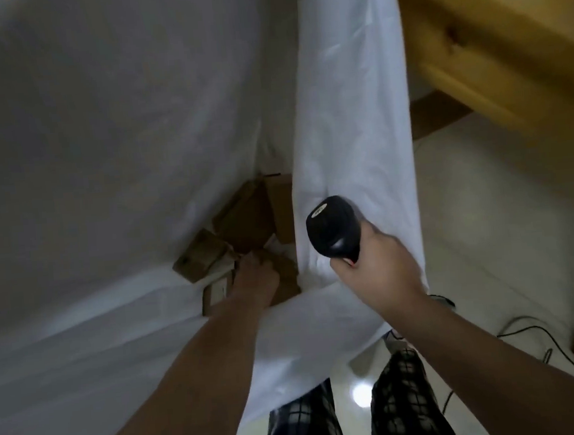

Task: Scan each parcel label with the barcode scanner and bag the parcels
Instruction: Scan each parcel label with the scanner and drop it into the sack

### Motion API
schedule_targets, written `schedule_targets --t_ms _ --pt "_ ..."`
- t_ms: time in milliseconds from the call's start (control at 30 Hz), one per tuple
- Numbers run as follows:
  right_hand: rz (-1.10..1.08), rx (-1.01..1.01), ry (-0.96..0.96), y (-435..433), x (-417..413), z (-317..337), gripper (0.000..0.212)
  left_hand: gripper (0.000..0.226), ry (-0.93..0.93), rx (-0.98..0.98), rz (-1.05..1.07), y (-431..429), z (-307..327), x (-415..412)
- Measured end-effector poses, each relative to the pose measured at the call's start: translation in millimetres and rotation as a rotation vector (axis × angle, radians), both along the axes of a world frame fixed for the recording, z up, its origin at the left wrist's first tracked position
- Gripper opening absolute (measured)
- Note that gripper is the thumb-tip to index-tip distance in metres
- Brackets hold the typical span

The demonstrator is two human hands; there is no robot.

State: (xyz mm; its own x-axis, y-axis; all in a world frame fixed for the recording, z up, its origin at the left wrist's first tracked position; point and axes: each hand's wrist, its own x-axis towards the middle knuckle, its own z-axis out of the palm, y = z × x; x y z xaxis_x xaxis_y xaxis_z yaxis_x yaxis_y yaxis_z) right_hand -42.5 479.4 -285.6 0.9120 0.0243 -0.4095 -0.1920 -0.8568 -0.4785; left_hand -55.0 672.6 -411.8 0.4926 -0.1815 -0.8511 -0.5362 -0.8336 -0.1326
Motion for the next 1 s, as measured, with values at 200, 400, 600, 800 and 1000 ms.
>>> schedule_targets --t_ms 200,400,600,800,1000 --pt "-0.068 -0.017 -0.011 -12 -6 1 0.05 0.044 0.039 -0.038 0.121 5 17 20" --pt "-0.109 0.049 -0.104 -19 -6 56 0.039 0.021 -0.315 -0.197 0.161 -16 113 26" --pt "-0.243 0.055 -0.129 -47 -2 136 0.035 0.031 -0.459 -0.396 0.223 -61 232 37" --pt "-0.414 0.076 -0.238 -115 -2 210 0.031 0.038 -0.615 -0.63 0.05 -135 334 63" --pt "-0.647 0.078 -0.38 -217 2 252 0.023 0.035 -0.678 -0.732 -0.099 -235 388 103"
